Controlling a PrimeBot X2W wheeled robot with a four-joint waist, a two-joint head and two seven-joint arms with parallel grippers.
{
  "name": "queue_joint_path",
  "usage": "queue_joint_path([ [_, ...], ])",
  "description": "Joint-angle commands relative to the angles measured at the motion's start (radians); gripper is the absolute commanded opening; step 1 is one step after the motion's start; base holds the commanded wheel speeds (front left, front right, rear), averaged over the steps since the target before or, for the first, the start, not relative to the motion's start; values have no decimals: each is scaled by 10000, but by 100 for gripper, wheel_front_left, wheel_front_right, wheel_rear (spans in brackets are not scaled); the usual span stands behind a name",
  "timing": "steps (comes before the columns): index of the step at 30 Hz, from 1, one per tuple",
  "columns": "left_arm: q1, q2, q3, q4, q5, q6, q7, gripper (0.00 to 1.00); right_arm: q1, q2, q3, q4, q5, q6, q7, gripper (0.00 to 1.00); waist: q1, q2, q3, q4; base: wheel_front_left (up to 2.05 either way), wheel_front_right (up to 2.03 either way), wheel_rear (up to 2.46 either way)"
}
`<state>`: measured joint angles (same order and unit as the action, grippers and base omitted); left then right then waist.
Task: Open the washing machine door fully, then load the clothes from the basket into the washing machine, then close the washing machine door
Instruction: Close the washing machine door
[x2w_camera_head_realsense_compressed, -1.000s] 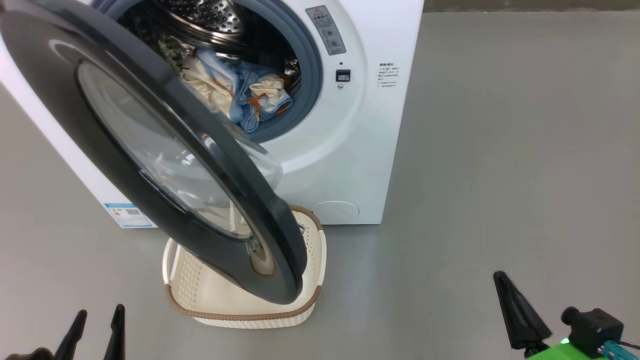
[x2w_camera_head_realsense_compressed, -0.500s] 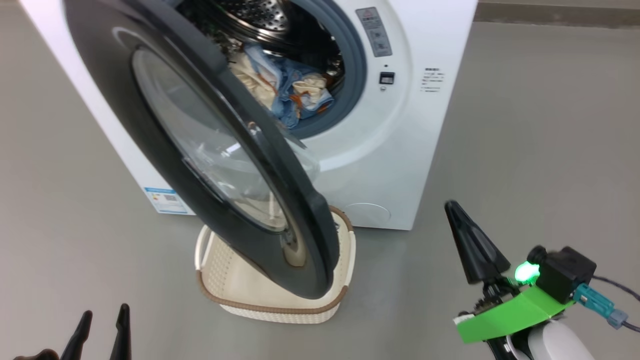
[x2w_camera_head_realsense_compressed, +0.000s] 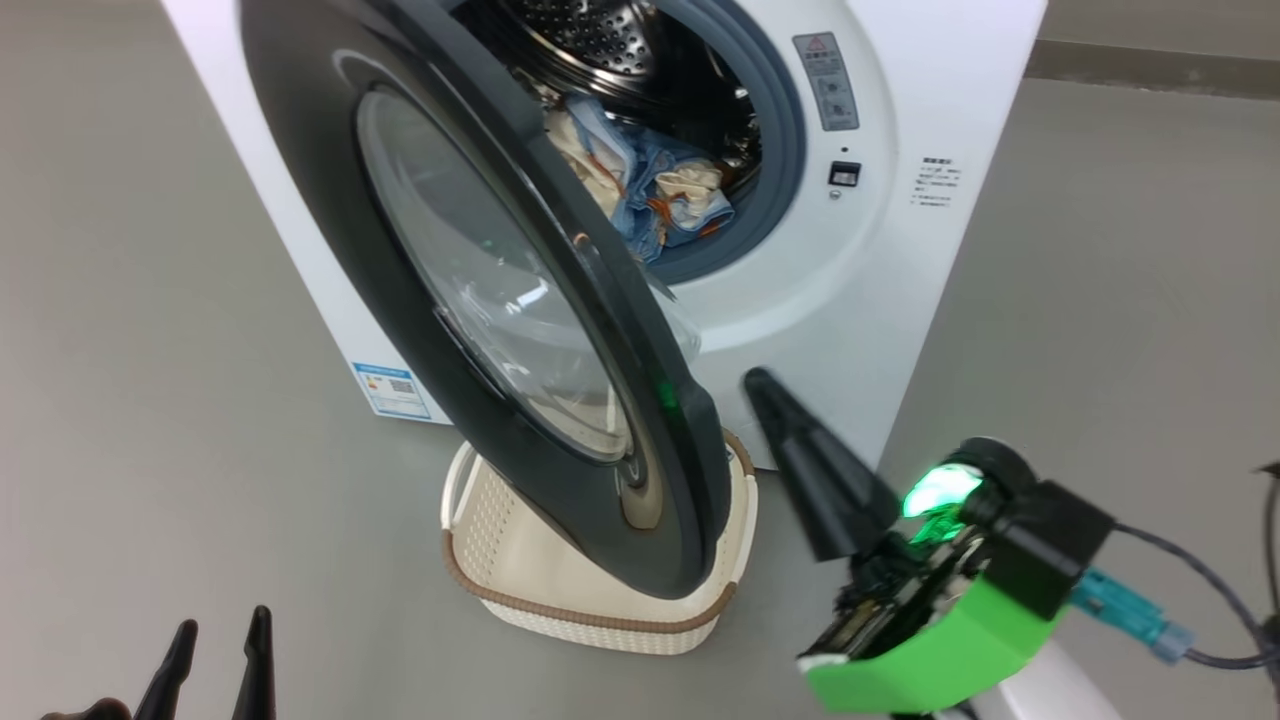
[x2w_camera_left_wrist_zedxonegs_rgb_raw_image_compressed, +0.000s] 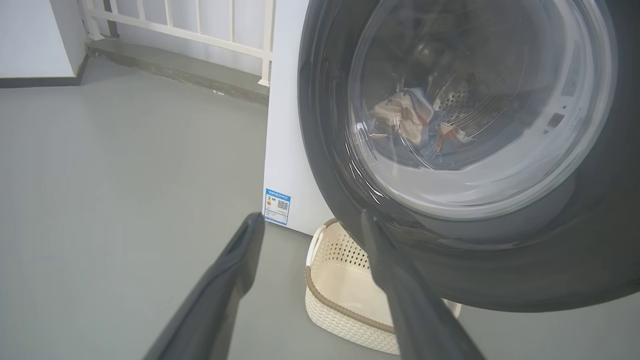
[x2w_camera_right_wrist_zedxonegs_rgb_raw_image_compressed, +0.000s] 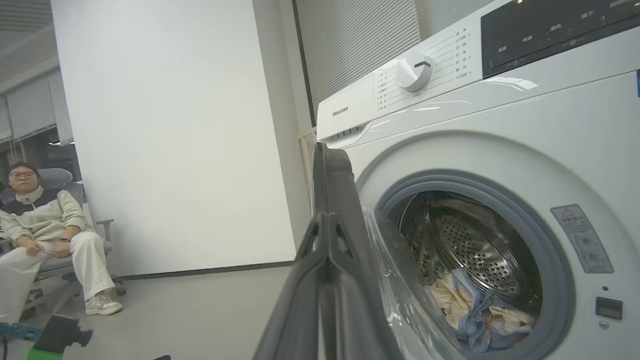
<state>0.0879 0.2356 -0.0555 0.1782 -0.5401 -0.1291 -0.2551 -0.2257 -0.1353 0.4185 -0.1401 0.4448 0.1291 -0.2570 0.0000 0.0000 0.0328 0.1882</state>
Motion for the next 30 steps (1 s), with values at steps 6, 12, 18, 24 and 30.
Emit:
queue_joint_path([
  [6, -154, 112, 304, -285, 129, -16, -66, 100, -519, 244, 1479, -254, 266, 16, -48, 0, 0, 0, -108, 380, 0, 0, 0],
  [12, -171, 61, 246, -306, 113, -16, -66, 100, -424, 196, 2289, 481, 551, 16, -48, 0, 0, 0, -34, 618, 0, 0, 0],
  [18, -271, 17, 171, -278, 67, -16, -66, 100, -397, 95, 2768, 1647, 815, 16, -48, 0, 0, 0, 95, 806, 0, 0, 0],
  [24, -439, -38, 70, -256, -9, -16, -66, 100, -514, -28, 3203, 2868, 964, 16, -48, 0, 0, 0, 366, 971, 0, 0, 0],
  [30, -677, -94, -4, -219, -81, -16, -67, 100, -838, -49, 3322, 3752, 996, 16, -48, 0, 0, 0, 712, 1065, 0, 0, 0],
])
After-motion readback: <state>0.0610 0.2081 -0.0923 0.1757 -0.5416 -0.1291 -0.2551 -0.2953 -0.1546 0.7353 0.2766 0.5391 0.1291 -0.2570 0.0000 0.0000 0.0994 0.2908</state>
